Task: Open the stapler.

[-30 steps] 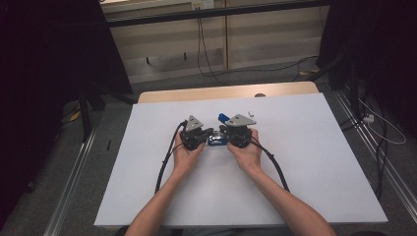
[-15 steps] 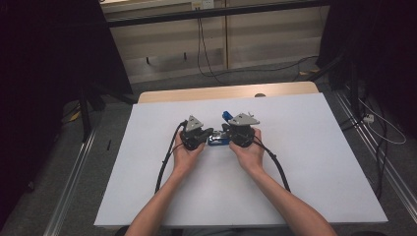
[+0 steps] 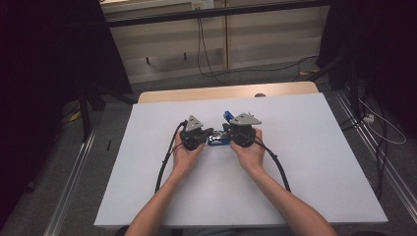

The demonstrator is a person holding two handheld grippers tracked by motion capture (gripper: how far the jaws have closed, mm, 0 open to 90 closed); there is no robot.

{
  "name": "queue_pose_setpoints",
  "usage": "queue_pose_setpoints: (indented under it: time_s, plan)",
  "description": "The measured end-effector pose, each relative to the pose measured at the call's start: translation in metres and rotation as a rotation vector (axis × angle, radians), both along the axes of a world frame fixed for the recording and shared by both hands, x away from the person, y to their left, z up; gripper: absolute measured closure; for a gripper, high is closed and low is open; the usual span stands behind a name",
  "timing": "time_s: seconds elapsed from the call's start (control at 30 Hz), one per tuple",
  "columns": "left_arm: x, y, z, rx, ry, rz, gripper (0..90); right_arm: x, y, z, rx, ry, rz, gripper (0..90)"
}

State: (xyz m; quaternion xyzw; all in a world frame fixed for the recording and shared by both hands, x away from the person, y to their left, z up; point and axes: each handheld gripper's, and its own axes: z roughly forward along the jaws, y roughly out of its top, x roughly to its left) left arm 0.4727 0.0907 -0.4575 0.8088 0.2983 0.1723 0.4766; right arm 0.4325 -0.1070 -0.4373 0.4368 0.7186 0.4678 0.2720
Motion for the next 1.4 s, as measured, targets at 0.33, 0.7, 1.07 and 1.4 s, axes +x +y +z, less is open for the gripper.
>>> queue_pose_setpoints:
  time_s: [0.33, 0.7, 1.07, 1.4]
  plan:
    - [0.000, 0.000, 0.000, 0.003, -0.003, -0.002, 90.0, -0.001, -0.007, 0.003, -0.003, -0.006, -0.016, 90.0]
    - [0.000, 0.000, 0.000, 0.007, -0.004, -0.005, 90.0, -0.003, -0.008, 0.001, -0.003, -0.020, -0.012, 90.0]
    - [0.000, 0.000, 0.000, 0.009, -0.009, -0.004, 90.0, -0.005, -0.013, 0.003, 0.001, -0.018, -0.041, 90.0]
    - [0.000, 0.000, 0.000, 0.004, -0.010, -0.005, 90.0, -0.006, -0.015, 0.003, 0.011, -0.022, -0.051, 90.0]
